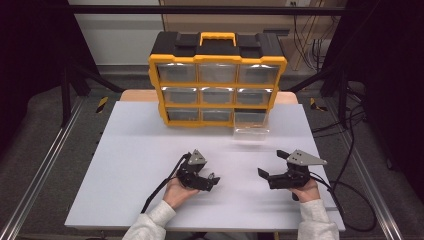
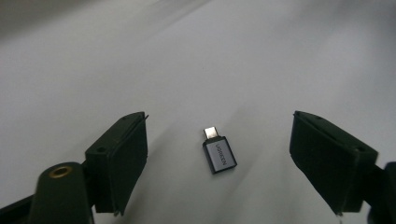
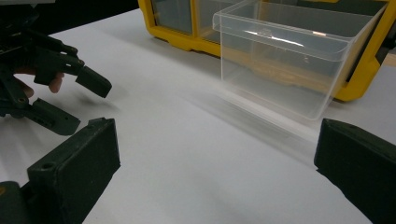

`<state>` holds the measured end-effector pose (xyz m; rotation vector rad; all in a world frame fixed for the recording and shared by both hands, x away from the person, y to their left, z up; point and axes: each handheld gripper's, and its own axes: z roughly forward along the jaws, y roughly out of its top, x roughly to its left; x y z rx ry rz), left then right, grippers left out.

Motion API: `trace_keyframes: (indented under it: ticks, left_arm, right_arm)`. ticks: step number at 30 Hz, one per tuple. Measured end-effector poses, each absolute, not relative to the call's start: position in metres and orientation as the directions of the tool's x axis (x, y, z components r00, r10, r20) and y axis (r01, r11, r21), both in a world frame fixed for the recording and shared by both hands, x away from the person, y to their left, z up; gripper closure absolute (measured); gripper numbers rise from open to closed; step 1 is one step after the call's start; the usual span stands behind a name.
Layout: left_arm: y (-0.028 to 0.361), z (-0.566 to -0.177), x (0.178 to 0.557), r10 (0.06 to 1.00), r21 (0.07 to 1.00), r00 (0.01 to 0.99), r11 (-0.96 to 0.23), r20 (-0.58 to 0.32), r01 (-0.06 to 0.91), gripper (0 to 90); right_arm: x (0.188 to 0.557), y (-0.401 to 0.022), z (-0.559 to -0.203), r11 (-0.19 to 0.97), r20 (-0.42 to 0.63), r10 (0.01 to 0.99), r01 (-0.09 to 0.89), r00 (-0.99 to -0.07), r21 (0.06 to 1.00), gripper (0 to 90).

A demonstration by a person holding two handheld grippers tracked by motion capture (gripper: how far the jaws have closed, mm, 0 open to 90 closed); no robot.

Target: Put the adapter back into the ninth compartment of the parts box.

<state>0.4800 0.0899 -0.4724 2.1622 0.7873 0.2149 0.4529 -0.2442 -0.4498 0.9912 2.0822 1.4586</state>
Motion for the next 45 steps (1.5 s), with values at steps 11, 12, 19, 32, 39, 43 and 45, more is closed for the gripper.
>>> trace_keyframes:
  ticks: [11,12,19,32,39,43,45]
  left_arm:
    - [0.0889,-0.4738,0.4799,0.615,0.719,0.780,-0.490,-0.115,0.492,37.9]
    - [0.0891,-0.4736,0.4799,0.614,0.717,0.781,-0.493,-0.115,0.493,39.7]
    - [0.0883,-0.4735,0.4792,0.618,0.711,0.777,-0.494,-0.119,0.501,49.0]
    - [0.0840,-0.4752,0.4776,0.631,0.697,0.770,-0.511,-0.092,0.503,61.6]
    - [0.0829,-0.4750,0.4772,0.633,0.695,0.769,-0.514,-0.088,0.503,68.4]
    - [0.0827,-0.4749,0.4772,0.633,0.694,0.768,-0.514,-0.090,0.505,71.6]
    - [0.0825,-0.4749,0.4771,0.634,0.693,0.769,-0.516,-0.088,0.505,73.3]
  right_arm:
    - [0.4529,-0.2447,-0.4494,0.199,0.064,0.748,0.315,-0.661,0.928,0.7]
    - [0.4530,-0.2449,-0.4493,0.199,0.063,0.748,0.314,-0.661,0.928,0.7]
    - [0.4527,-0.2454,-0.4488,0.193,0.067,0.749,0.314,-0.659,0.930,0.7]
    - [0.4528,-0.2454,-0.4491,0.195,0.068,0.750,0.318,-0.658,0.928,0.7]
    - [0.4528,-0.2455,-0.4490,0.194,0.067,0.750,0.317,-0.658,0.928,0.7]
    - [0.4528,-0.2456,-0.4490,0.194,0.067,0.750,0.316,-0.658,0.929,0.7]
    - [0.4528,-0.2456,-0.4490,0.195,0.067,0.750,0.317,-0.658,0.928,0.7]
